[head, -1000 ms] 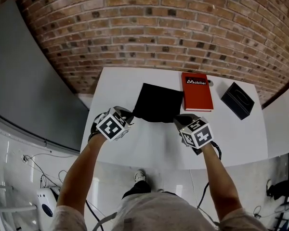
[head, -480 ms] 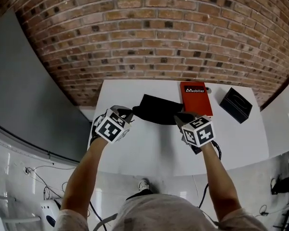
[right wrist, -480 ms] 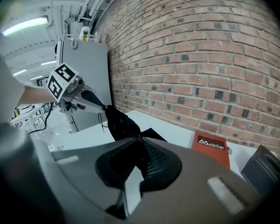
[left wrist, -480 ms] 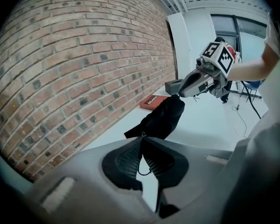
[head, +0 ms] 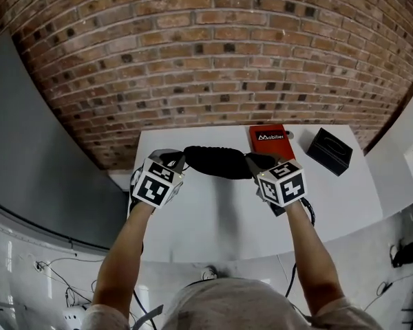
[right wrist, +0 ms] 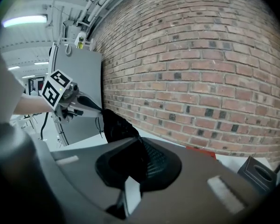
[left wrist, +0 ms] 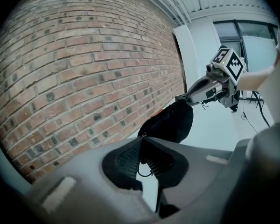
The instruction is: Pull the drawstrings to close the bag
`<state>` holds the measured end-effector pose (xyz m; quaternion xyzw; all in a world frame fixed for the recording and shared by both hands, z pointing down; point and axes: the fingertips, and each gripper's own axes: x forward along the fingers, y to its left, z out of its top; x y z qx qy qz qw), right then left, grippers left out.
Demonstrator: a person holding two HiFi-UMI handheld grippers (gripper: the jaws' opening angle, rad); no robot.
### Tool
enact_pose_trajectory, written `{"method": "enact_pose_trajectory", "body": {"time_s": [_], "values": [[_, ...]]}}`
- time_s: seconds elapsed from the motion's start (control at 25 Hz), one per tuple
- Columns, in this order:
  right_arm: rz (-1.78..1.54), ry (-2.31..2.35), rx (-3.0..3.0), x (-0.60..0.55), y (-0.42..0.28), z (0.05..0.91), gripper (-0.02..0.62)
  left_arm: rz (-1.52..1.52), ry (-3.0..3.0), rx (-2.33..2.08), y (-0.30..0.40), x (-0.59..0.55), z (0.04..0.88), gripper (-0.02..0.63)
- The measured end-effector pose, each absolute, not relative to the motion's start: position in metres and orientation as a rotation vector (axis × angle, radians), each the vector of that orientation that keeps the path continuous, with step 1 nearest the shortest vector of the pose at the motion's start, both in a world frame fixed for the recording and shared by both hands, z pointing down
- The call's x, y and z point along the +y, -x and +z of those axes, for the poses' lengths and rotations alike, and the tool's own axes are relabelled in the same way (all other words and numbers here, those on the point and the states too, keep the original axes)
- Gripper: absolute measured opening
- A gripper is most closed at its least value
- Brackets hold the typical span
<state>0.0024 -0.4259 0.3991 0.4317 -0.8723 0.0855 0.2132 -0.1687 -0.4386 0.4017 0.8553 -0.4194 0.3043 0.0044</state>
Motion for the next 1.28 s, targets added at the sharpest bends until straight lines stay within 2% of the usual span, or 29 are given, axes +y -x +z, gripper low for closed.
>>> {"method": "enact_pose_trajectory", "body": {"time_s": [0.64, 1.28], "values": [[0.085, -1.408, -2.382, -0.442, -0.01, 0.341, 0.005, 0.777, -2.826, -1.34, 0.162, -0.462, 0.351, 0.009], [0.01, -1.518, -2.494, -0.465, -0.042, 0.293, 0.005, 0.665, -2.859, -1.599, 0.135, -0.482, 0.296, 0.009]]}}
